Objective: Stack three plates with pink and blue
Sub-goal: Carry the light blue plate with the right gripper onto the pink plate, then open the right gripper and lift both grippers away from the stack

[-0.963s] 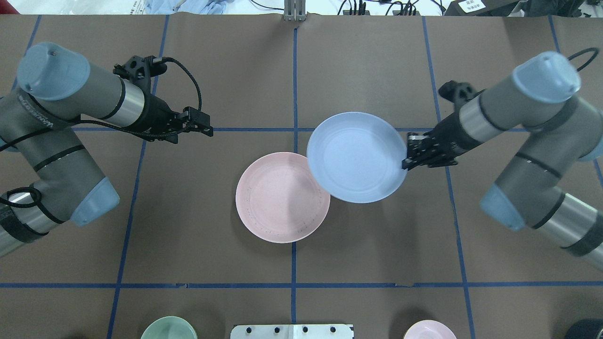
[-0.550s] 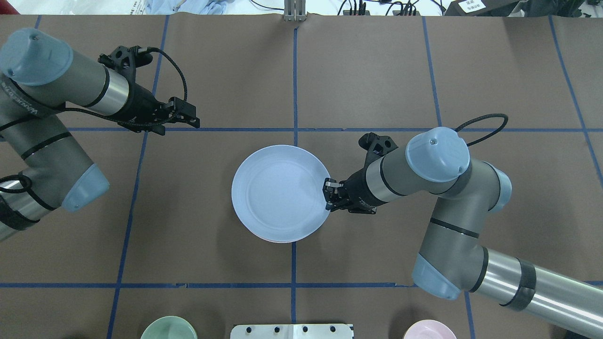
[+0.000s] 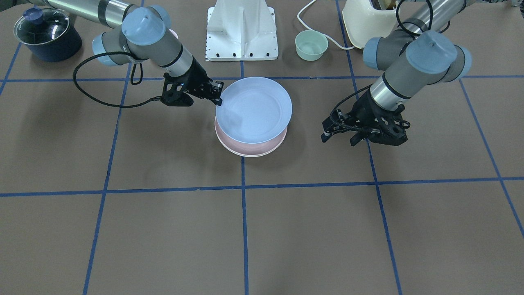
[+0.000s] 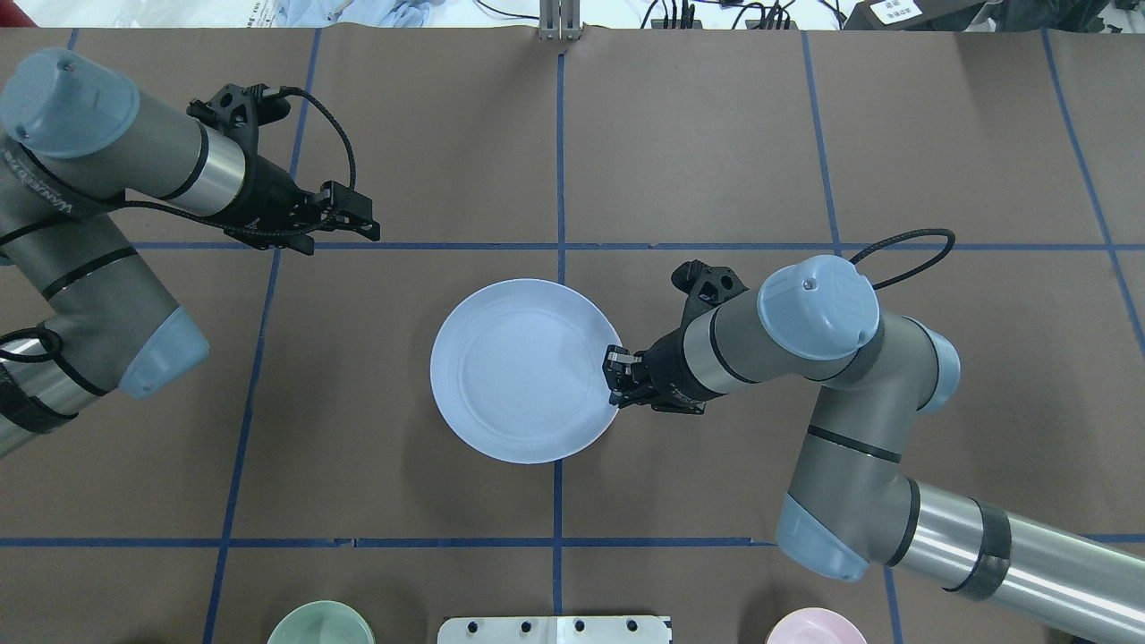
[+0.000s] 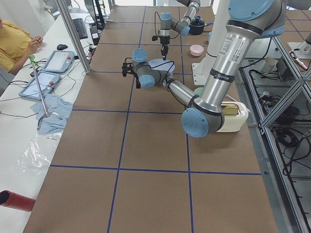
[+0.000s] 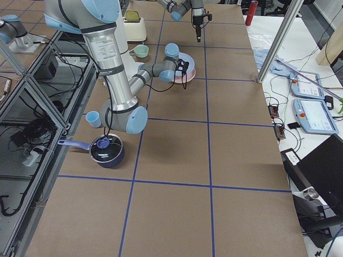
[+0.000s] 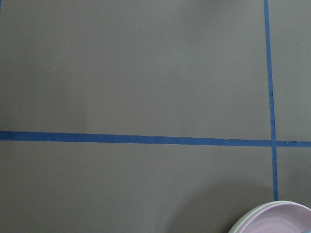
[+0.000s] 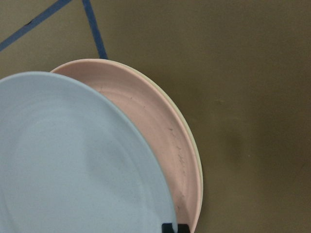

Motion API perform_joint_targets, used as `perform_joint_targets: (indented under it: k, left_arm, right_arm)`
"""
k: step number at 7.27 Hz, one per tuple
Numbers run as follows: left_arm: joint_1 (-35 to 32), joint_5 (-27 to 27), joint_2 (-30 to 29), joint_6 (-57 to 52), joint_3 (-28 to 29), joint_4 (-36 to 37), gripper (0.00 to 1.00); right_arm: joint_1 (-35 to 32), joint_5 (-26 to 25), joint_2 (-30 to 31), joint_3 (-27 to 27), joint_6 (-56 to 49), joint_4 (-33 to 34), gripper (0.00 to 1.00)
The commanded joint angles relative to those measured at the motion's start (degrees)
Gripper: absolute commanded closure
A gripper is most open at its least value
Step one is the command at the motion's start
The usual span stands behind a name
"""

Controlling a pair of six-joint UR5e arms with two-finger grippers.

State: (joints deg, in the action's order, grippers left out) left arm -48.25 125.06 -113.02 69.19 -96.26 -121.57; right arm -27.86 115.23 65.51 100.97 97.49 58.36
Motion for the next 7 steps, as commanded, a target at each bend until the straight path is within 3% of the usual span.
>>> perform_joint_targets:
  k: [1, 2, 4, 7]
  left_arm:
    - [0.2, 0.0, 0.0, 0.3, 0.0, -0.1, 0.01]
    - [0.2, 0.0, 0.0, 0.4, -0.1, -0.1, 0.01]
    - [0.3, 0.0, 0.1, 0.4, 0.0, -0.1, 0.01]
    - [-0.2, 0.0, 1.6, -4.5, -0.1, -0.1, 0.01]
  right_arm:
    - [-1.1, 1.5, 0.6, -0.2, 0.0, 0.0, 0.89]
    - [-0.8, 0.3, 0.7, -0.4, 0.0, 0.0, 0.01]
    - [-1.3, 0.5, 0.7, 0.0, 0.0, 0.0, 0.00]
    - [-11.9, 5.8, 8.3, -0.2, -4.5, -0.1, 0.00]
